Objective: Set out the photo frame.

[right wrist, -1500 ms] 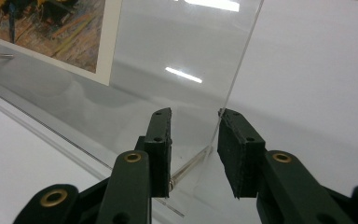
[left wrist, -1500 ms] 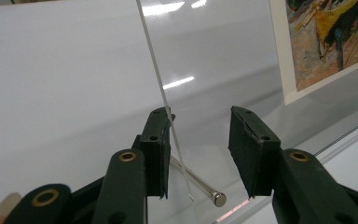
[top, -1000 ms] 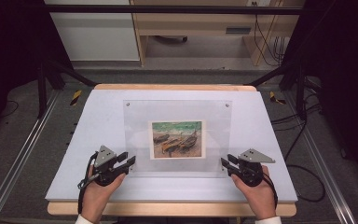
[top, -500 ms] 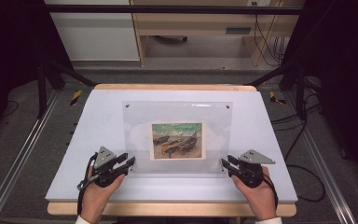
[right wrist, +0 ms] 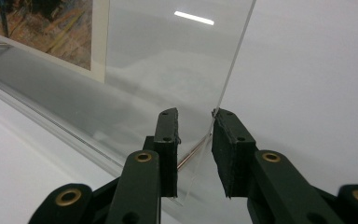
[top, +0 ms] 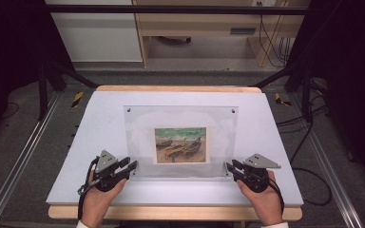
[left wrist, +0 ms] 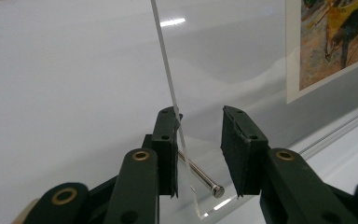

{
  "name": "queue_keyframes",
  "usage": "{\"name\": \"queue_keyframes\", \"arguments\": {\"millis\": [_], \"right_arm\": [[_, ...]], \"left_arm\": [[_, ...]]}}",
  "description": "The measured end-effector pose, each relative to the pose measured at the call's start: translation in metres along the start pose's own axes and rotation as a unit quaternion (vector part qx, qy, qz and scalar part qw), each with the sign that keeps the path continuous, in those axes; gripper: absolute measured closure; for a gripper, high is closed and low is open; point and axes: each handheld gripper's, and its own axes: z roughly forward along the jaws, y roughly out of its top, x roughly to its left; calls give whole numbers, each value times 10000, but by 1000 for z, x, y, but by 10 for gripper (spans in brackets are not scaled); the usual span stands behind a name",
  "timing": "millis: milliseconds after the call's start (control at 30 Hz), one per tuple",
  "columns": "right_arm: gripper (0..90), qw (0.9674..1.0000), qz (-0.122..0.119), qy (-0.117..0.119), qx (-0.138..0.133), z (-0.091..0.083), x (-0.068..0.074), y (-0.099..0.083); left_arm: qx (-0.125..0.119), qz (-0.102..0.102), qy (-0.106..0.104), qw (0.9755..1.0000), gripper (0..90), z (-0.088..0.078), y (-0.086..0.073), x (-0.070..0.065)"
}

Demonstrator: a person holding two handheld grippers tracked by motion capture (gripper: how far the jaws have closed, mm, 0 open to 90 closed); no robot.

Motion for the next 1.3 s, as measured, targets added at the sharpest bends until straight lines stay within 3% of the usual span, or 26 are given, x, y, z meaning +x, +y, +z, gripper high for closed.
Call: {"name": "queue_keyframes", "arguments": {"millis": [1300], "right_arm": [[718,10000,-55,46,64,-5,4,-8]], "left_arm": [[114,83,-57,9999,675,-6,-6,-4]]}}
